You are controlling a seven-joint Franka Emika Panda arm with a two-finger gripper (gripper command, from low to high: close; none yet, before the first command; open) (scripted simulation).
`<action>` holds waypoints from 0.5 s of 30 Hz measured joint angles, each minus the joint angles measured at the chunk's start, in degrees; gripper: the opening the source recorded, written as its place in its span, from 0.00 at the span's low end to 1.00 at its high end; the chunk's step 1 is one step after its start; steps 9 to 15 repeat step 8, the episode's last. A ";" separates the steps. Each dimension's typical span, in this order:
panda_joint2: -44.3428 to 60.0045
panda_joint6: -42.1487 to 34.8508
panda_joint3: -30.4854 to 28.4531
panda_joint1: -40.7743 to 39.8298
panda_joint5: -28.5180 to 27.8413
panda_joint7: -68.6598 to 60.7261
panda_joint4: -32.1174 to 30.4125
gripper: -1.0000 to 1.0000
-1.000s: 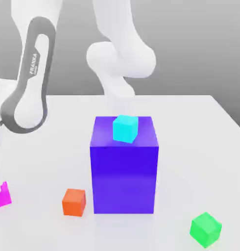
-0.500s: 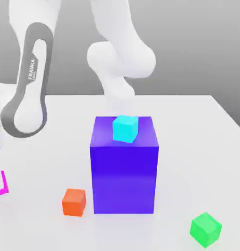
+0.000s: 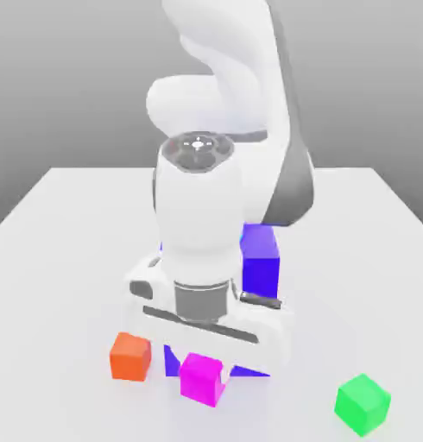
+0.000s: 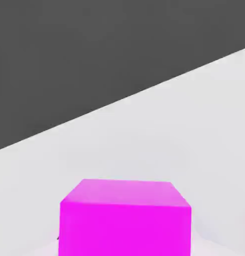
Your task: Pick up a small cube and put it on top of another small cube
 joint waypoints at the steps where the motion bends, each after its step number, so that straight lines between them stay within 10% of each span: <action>1: 0.18 0.07 1.26 1.64 -0.72 0.98 0.16 0.00; 4: 4.63 2.53 3.69 7.62 -4.50 4.93 2.11 0.00; 5: 7.59 4.30 3.59 10.19 -6.32 6.55 3.20 1.00; 15: 7.59 4.30 3.60 10.19 -6.32 6.55 3.20 1.00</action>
